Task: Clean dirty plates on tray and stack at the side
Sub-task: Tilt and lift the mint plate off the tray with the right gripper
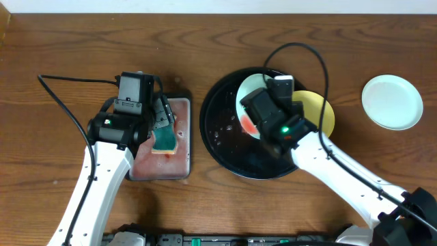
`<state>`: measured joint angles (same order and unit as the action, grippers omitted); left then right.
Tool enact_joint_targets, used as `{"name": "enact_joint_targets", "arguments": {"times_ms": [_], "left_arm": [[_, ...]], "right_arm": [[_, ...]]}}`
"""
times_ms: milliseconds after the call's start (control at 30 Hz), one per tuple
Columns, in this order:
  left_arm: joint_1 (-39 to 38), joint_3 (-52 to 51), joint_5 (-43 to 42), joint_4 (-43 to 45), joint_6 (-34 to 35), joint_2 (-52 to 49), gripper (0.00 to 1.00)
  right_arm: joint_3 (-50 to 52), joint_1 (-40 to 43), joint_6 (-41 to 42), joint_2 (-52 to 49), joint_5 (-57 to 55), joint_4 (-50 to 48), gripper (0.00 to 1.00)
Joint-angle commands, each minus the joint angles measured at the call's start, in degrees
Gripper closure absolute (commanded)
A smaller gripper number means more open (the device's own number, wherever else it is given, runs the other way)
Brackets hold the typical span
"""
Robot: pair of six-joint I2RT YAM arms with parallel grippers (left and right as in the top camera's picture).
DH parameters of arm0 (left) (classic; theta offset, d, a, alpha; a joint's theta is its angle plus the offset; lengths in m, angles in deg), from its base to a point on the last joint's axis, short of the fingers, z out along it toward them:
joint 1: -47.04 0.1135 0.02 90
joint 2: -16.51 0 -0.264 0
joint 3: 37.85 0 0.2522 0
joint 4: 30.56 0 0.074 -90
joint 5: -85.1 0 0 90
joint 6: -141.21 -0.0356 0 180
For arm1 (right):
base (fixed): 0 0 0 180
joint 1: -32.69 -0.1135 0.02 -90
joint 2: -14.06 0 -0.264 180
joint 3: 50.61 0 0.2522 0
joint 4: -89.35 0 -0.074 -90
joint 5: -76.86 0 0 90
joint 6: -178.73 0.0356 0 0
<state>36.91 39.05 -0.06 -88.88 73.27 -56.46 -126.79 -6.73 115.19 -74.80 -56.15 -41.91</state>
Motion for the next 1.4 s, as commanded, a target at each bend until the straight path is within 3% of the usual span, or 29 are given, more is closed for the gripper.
{"name": "enact_joint_targets", "arguments": {"times_ms": [0,333,667,1000,1367], "left_arm": [[0.26,0.09,0.74,0.09,-1.03,0.02,0.22],[0.61,0.09,0.74,2.23,-2.32,0.07,0.22],[2.84,0.09,0.22,2.86,-2.29,0.07,0.22],[2.84,0.09,0.22,2.86,-2.29,0.07,0.22],[2.84,0.09,0.07,2.86,-2.29,0.07,0.22]], "right_arm": [[-1.03,-3.13,-3.87,0.74,-11.34,-1.36,0.99],[-1.03,-8.79,-10.1,0.74,-23.8,-5.01,0.99],[-1.01,-12.41,-16.15,0.46,-28.79,-7.45,0.99],[-1.01,-15.06,-19.91,-4.9,-38.38,-8.79,0.99],[-1.01,-15.45,-20.98,-5.16,-38.4,-9.94,0.99]]}}
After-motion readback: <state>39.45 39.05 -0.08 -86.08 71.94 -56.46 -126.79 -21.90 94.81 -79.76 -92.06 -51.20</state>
